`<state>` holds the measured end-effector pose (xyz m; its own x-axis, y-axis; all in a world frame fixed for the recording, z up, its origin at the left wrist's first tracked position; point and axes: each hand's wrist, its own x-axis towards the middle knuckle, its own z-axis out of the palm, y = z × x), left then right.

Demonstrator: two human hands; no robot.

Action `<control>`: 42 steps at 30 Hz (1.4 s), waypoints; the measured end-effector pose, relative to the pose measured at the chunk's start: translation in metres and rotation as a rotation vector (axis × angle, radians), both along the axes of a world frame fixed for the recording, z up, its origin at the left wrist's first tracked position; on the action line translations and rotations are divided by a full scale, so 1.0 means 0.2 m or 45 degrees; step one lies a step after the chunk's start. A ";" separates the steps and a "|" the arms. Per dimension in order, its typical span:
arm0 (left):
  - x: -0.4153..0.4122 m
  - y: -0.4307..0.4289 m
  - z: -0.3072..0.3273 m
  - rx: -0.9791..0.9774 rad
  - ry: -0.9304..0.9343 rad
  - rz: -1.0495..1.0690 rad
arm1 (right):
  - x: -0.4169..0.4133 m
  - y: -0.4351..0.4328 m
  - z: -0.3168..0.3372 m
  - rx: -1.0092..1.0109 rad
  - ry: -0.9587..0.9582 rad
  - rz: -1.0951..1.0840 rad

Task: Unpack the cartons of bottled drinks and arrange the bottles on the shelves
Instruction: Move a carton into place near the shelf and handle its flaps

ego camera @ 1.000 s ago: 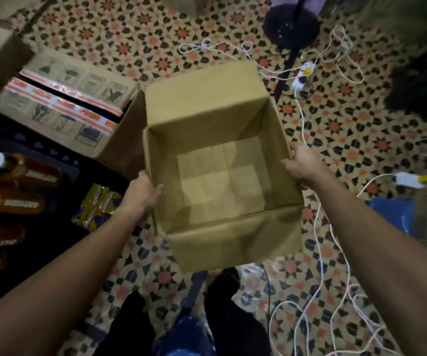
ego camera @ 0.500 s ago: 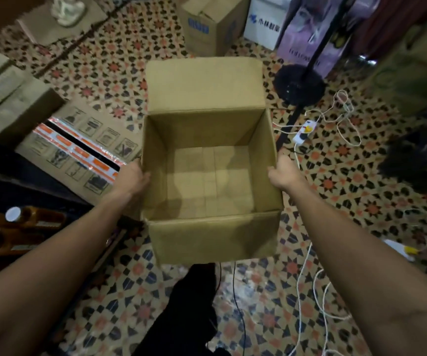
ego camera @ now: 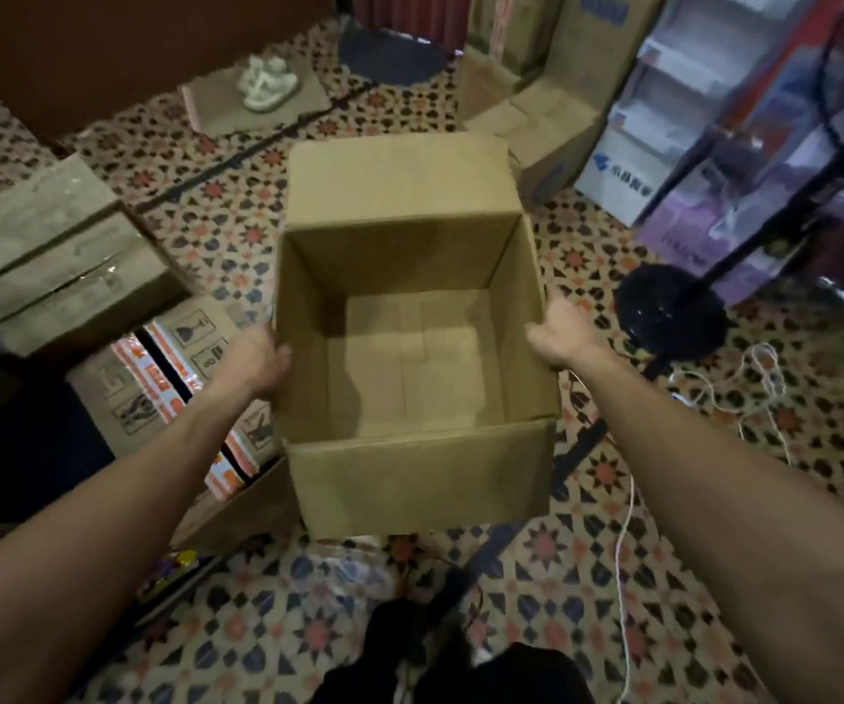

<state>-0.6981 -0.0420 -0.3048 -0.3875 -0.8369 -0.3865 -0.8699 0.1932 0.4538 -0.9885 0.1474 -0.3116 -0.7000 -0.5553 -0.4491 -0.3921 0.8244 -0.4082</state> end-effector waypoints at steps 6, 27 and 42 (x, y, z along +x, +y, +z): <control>-0.18 -0.15 0.05 0.022 0.043 0.276 | -0.32 -0.48 0.00 -0.008 -0.032 0.265; -0.57 0.01 -0.27 0.076 -0.031 1.218 | -0.72 -1.54 -0.16 0.077 0.075 1.195; -0.89 -0.10 -0.40 0.153 -0.087 1.701 | -0.71 -2.24 -0.27 0.371 0.018 1.742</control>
<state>-0.8758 -0.0628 -0.3850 0.7164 -0.5162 -0.4694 -0.3812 -0.8531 0.3564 -1.1307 -0.3011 -0.3659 0.3088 -0.6821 -0.6629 -0.9471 -0.1567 -0.2799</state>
